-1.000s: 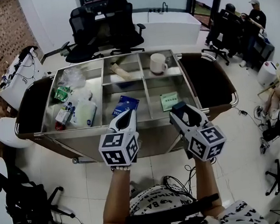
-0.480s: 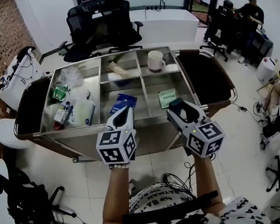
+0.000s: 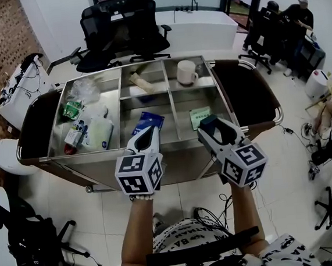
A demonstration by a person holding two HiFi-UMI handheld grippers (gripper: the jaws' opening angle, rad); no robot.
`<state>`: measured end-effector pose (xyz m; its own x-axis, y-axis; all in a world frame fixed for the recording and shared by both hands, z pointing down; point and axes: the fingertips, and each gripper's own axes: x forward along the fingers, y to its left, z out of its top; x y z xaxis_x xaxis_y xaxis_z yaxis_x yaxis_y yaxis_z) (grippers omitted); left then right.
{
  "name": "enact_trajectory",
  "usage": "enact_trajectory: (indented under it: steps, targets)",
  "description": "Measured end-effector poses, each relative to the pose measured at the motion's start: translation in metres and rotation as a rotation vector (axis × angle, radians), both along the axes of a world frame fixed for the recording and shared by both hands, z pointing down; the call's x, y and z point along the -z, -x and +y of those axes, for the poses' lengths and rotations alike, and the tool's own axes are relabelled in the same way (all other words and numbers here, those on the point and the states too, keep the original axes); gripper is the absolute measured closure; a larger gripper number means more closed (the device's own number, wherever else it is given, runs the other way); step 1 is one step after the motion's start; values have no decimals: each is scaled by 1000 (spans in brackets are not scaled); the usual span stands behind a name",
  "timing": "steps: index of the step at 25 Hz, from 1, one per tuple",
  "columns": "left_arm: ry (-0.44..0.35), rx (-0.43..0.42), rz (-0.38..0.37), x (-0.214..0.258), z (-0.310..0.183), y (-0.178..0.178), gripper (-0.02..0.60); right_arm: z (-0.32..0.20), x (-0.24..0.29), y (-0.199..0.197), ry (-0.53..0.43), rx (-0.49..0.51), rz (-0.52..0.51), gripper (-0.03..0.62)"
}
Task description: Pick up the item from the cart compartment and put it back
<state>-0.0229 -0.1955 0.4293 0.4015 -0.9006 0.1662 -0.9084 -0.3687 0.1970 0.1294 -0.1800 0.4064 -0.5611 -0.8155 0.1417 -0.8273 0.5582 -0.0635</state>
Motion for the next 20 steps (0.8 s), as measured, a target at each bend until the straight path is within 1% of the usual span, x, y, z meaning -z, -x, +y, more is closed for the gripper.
enact_trajectory:
  steps: [5, 8, 13, 20]
  targets:
    - [0, 8, -15, 0, -6, 4, 580, -10, 8, 11, -11, 31, 13, 339]
    - [-7, 24, -20, 5, -13, 11, 580, -23, 22, 20, -33, 57, 28, 339]
    - [-15, 41, -26, 13, -31, 24, 580, -49, 51, 40, -66, 108, 42, 339]
    - [-25, 82, -37, 21, -57, 48, 580, -89, 104, 76, -150, 174, 95, 339]
